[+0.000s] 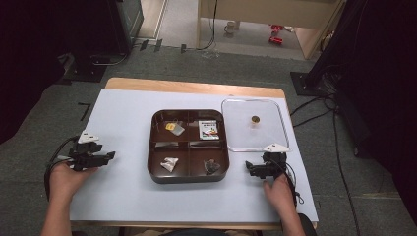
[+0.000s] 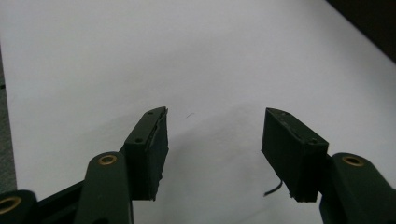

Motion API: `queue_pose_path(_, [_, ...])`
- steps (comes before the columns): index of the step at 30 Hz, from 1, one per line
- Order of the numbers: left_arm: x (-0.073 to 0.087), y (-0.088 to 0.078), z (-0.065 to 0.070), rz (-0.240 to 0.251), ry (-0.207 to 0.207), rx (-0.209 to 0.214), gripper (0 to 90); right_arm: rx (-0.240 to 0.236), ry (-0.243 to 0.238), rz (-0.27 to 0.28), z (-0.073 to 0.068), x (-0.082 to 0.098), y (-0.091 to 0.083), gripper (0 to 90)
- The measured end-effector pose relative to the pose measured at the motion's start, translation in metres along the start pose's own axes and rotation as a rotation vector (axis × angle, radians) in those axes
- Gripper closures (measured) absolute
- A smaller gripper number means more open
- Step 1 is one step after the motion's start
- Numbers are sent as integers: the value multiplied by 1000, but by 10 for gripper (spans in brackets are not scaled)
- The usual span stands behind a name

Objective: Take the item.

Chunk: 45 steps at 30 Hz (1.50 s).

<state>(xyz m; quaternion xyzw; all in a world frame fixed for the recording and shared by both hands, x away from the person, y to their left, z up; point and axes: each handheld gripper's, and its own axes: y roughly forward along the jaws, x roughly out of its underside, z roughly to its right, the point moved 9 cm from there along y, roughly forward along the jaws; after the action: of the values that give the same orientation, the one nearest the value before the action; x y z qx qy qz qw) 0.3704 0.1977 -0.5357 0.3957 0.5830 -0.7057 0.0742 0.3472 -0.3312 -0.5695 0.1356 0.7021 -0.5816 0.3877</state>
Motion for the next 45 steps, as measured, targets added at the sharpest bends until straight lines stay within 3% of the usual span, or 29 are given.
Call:
queue_pose_path(18, [-22,-8,31,48,67,78,395,-3,4,-2,0,0,0,0])
queue_pose_path(30, [-37,-10,49,75,69,153,411,-3,3,-3,0,0,0,0])
queue_pose_path(45, [-58,-12,79,117,153,219,431,-1,1,-2,0,0,0,0])
